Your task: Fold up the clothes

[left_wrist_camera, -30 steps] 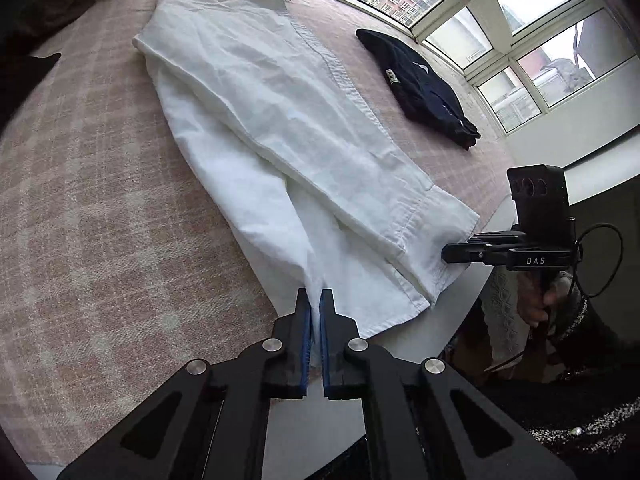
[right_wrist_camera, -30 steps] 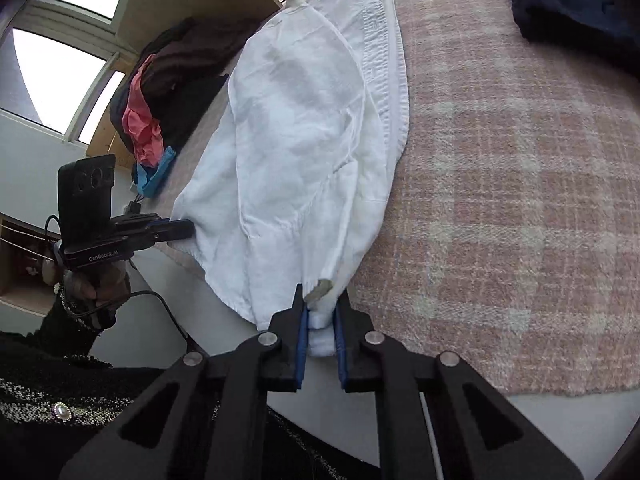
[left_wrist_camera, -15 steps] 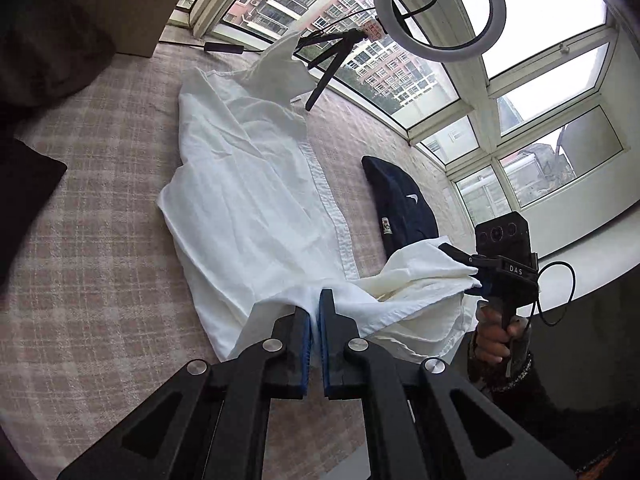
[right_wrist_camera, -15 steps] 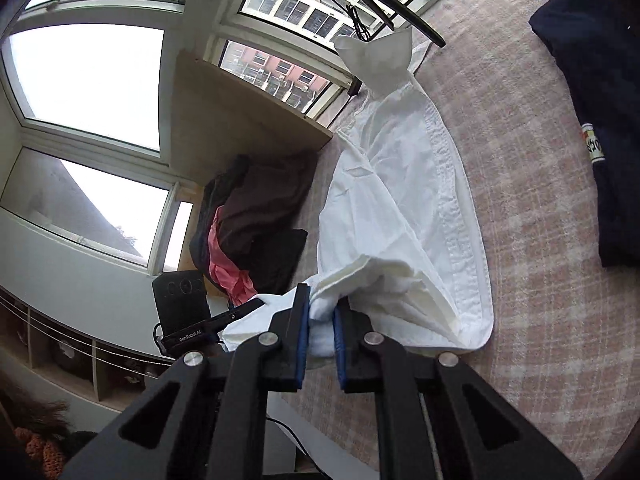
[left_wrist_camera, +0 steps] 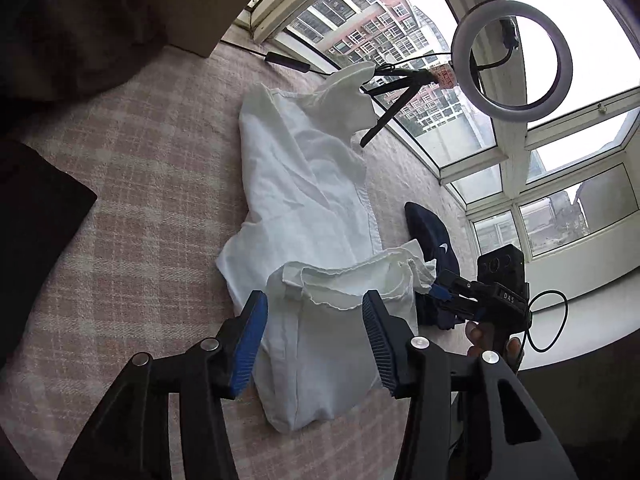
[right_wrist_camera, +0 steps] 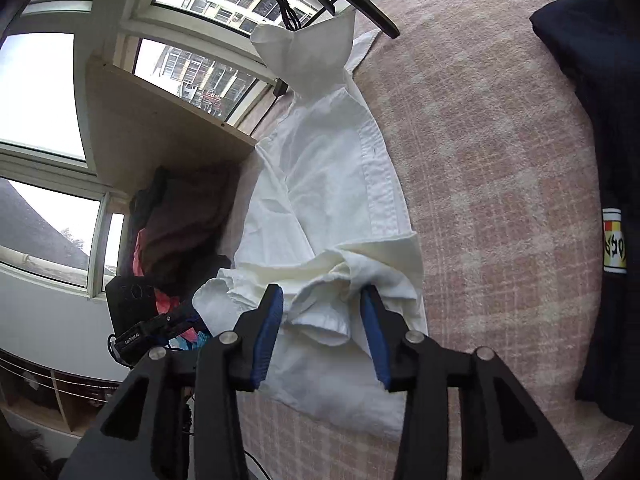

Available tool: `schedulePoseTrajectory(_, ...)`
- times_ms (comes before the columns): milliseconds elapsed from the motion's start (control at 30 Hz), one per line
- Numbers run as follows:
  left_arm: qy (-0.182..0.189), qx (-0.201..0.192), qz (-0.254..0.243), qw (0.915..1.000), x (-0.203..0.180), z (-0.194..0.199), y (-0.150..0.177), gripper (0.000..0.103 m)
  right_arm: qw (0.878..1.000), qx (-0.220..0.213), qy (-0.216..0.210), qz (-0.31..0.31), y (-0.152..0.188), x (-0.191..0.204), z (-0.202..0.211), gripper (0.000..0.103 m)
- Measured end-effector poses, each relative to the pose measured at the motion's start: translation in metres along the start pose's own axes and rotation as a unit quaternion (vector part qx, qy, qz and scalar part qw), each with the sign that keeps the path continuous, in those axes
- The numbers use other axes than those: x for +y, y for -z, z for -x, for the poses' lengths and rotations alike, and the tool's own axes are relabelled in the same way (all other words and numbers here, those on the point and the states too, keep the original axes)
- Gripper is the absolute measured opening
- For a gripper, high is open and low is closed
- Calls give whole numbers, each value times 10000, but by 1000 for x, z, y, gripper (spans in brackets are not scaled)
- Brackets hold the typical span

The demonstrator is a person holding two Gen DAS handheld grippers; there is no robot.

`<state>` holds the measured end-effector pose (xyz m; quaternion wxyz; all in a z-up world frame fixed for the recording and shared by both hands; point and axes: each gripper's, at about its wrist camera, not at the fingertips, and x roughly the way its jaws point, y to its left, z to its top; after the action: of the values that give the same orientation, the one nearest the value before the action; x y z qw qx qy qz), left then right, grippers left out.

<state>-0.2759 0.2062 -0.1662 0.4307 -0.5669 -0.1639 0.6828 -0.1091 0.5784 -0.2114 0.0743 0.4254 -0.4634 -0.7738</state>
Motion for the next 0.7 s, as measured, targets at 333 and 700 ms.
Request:
schedulePoseTrajectory(333,-1268,62,-1171,9850,-18,-7,46,41,9882,-318,1059,1058,42,17,13,57)
schedulePoseTrajectory(700,-2593,52,-2055,9437,-26,-56,36,18,9494,-130,2296,2139,70,28,9,57)
